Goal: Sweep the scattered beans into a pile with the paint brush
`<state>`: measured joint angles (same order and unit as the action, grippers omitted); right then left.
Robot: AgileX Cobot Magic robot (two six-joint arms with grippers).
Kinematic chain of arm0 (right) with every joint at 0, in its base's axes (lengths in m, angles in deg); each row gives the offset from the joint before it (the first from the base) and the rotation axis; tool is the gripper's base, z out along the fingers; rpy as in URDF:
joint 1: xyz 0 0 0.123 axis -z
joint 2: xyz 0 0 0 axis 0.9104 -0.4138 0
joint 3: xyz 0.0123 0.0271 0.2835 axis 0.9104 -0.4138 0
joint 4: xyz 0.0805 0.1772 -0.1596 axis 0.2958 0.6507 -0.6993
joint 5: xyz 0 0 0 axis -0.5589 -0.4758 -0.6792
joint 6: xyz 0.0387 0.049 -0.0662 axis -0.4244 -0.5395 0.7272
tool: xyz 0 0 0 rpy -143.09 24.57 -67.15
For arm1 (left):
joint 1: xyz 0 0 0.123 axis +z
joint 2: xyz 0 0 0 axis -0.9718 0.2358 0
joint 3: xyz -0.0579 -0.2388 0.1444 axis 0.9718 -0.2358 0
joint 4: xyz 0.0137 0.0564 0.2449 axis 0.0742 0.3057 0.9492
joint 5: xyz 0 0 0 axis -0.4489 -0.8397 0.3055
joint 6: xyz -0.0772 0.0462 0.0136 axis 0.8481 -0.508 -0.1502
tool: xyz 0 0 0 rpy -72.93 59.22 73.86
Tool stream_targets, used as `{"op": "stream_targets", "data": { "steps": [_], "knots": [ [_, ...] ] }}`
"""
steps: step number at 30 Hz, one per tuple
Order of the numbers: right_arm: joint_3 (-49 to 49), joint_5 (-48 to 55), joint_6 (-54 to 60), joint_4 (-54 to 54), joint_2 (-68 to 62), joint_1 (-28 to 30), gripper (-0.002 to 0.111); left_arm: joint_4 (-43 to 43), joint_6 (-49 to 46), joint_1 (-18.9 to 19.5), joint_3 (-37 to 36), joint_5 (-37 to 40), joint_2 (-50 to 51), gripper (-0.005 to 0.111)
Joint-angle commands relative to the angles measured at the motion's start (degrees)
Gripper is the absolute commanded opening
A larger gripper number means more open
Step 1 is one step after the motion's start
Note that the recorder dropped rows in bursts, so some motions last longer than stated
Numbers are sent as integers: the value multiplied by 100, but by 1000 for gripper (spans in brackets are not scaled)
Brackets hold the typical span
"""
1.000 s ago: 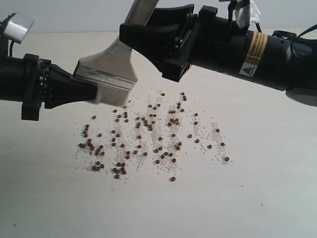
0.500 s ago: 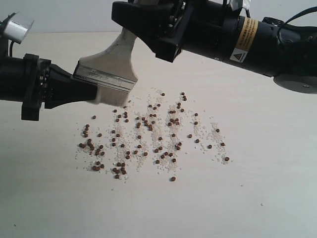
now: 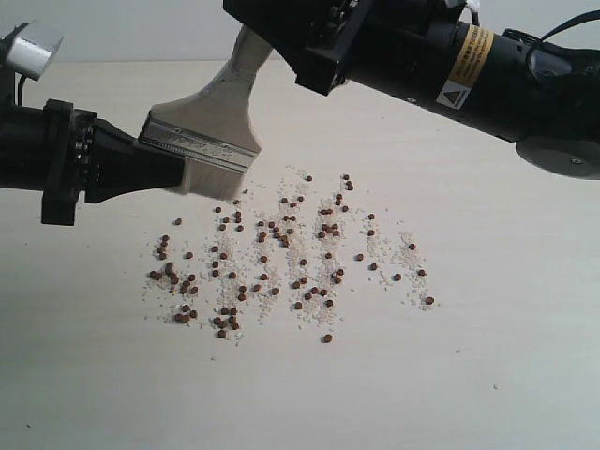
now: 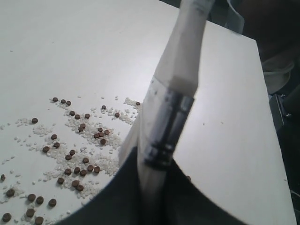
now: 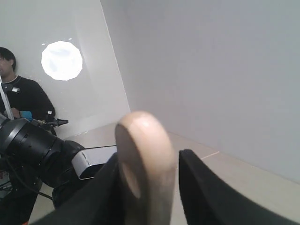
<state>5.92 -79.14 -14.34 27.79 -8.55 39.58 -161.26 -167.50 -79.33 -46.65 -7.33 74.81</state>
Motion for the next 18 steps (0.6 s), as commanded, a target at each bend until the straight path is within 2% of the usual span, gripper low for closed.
{"op": "stream_targets", "data": {
  "steps": [1,8,10,15,18],
  "knots": [
    [31,-71,4,156,-2,-2,38,-99,-22,11,-7,89,-7,0],
    [31,-71,-52,169,-2,-2,35,-85,-22,12,-7,89,-7,0],
    [31,-71,-52,169,-2,-2,28,-75,-22,12,-7,89,-7,0],
    [31,-71,-52,151,-2,-2,2,-62,-22,12,-7,89,-7,0],
    [31,-71,-80,95,-2,-2,0,-62,-22,12,-7,89,-7,0]
  ]
}}
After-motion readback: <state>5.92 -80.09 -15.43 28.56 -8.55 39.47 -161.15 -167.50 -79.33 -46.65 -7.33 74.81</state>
